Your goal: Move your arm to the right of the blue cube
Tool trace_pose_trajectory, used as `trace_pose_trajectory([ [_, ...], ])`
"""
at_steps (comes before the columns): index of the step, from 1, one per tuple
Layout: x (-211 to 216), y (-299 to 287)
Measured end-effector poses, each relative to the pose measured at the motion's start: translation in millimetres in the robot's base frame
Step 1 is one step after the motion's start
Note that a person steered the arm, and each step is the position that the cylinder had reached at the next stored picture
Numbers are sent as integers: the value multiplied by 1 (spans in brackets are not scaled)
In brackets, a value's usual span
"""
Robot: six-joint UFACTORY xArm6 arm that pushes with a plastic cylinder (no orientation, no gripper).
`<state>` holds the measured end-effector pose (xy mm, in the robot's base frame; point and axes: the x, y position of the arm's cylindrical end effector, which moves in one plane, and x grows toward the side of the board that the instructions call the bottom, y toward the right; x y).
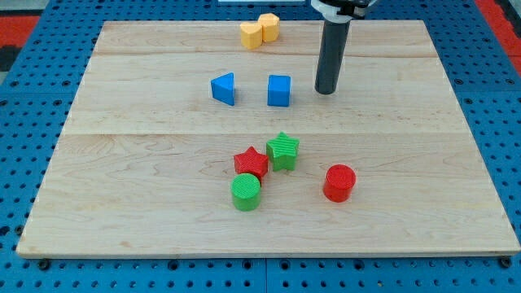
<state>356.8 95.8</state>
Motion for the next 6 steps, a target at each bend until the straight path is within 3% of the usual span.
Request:
trace_pose_trajectory([
  [6, 16, 2],
])
